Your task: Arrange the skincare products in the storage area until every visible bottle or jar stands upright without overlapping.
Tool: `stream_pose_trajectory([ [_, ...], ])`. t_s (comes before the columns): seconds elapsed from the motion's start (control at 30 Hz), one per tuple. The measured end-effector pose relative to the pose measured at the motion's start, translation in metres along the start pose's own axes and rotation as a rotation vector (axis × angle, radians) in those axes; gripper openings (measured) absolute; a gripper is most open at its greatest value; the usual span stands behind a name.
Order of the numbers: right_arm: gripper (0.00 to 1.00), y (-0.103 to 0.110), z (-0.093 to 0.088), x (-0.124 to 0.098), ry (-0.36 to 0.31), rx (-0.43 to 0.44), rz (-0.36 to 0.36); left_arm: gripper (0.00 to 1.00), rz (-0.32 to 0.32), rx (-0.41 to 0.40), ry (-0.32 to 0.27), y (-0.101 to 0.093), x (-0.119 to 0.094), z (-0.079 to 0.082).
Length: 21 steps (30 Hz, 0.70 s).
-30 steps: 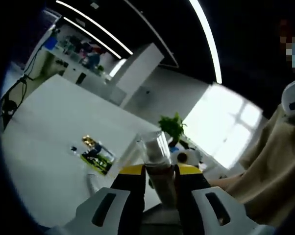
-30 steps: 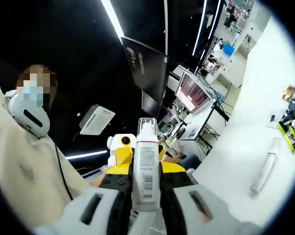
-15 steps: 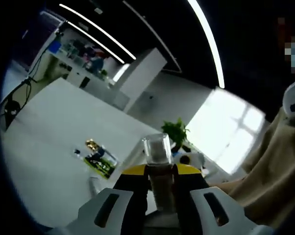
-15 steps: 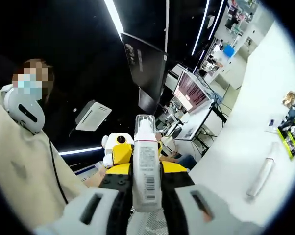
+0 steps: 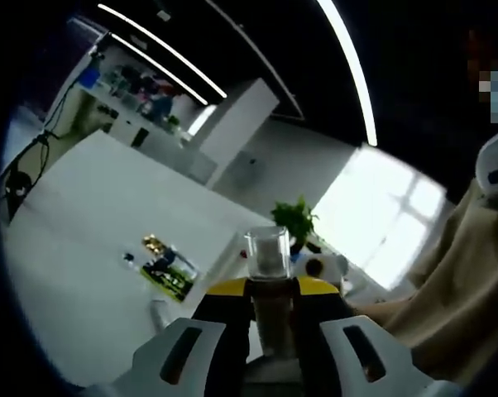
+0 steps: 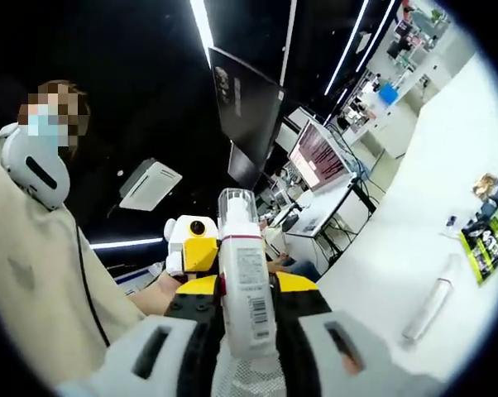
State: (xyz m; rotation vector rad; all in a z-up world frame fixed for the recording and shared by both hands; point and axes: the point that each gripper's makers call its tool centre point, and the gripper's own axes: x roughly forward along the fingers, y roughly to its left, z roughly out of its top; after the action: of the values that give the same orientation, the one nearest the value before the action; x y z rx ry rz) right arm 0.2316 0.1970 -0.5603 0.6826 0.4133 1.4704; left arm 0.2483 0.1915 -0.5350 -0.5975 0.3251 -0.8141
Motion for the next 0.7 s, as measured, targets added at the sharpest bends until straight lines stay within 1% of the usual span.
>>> stream_pose_trajectory([
  [0.1, 0.27, -0.001, 0.001, -0.001, 0.019, -0.031, -0.012, 0.15, 0.009, 0.056, 0.012, -0.001, 0.001, 0.002],
  [0.2, 0.36, -0.003, 0.002, -0.006, 0.045, -0.061, -0.03, 0.15, 0.021, 0.129, 0.029, -0.001, 0.001, 0.004],
  [0.27, 0.38, -0.006, 0.004, -0.013, 0.063, -0.085, -0.051, 0.15, 0.027, 0.168, 0.055, -0.001, 0.002, 0.002],
  [0.33, 0.4, -0.007, 0.008, -0.019, 0.065, -0.102, -0.062, 0.15, 0.032, 0.204, 0.076, 0.0, 0.004, 0.001],
  [0.43, 0.42, -0.009, 0.019, -0.031, 0.054, -0.137, -0.095, 0.15, 0.031, 0.25, 0.11, 0.0, 0.007, -0.003],
  [0.53, 0.42, -0.008, 0.028, -0.036, 0.043, -0.163, -0.118, 0.15, 0.029, 0.303, 0.149, -0.002, 0.012, -0.009],
  [0.7, 0.42, 0.003, 0.042, -0.035, 0.008, -0.199, -0.127, 0.15, 0.012, 0.39, 0.225, -0.008, 0.021, -0.022],
])
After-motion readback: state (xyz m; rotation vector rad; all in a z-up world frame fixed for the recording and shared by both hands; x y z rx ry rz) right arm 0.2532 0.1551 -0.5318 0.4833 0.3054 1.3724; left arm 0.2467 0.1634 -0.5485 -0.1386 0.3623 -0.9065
